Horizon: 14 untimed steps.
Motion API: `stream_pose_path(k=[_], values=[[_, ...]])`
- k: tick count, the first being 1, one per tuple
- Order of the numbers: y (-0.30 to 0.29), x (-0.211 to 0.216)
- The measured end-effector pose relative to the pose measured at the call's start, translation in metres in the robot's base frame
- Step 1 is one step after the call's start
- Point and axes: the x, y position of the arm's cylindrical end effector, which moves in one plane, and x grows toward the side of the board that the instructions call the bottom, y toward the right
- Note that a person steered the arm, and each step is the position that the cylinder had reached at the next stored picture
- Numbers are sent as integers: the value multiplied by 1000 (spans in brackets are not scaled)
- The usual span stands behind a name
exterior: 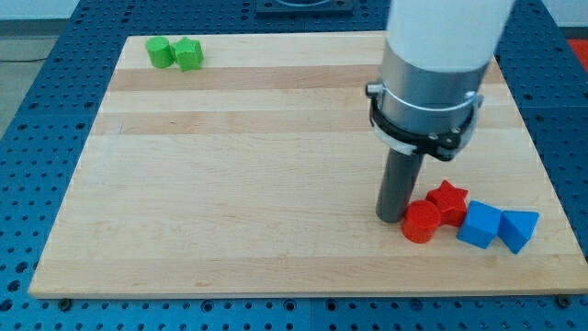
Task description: Place the yellow hexagon to the left side of the red star
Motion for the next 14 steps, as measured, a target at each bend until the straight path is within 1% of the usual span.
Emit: stream_pose_path(k=[1,2,3,4,5,6,7,8,10,14], values=[[-1,1],[-32,-35],[-29,-92],[21,-149],[91,-208],[155,-258],[173,-301],[173,-349],[170,-350],[98,-347]])
